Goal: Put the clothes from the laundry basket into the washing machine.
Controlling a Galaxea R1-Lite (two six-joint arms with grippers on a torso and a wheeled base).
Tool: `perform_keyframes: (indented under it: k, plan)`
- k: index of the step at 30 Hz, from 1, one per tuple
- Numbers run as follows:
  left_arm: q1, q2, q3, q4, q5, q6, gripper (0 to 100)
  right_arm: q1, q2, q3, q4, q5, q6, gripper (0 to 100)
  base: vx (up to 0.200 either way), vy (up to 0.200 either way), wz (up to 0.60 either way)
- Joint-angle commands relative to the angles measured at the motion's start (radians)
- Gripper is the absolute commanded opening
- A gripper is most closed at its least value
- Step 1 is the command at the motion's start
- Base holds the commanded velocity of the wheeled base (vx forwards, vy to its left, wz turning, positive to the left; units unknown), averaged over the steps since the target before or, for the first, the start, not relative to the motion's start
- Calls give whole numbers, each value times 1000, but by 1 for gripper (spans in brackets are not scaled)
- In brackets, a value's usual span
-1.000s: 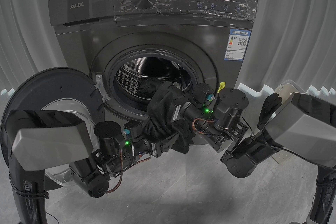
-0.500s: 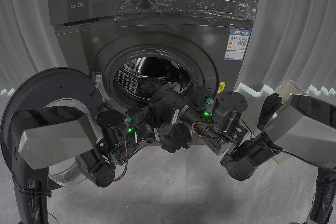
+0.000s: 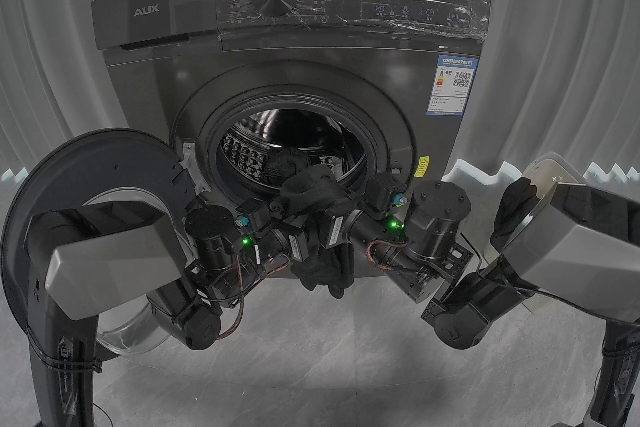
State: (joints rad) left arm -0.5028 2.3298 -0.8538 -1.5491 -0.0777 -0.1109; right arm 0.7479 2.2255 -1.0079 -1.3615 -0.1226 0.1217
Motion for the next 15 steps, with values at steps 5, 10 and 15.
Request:
perform_keyframes:
  k: [5, 10, 15]
  plan:
    - [38, -38, 6, -2, 2, -3, 0, -5, -43, 172, 4, 4, -7, 100, 0, 0, 0]
    - [44, -73, 27, -2, 2, -18, 0, 1, -92, 374, -4, 26, -16, 100, 0, 0, 0]
    - [44, -109, 95, -2, 4, -16, 0, 2, -118, 528, -80, 66, -28, 100, 0, 0, 0]
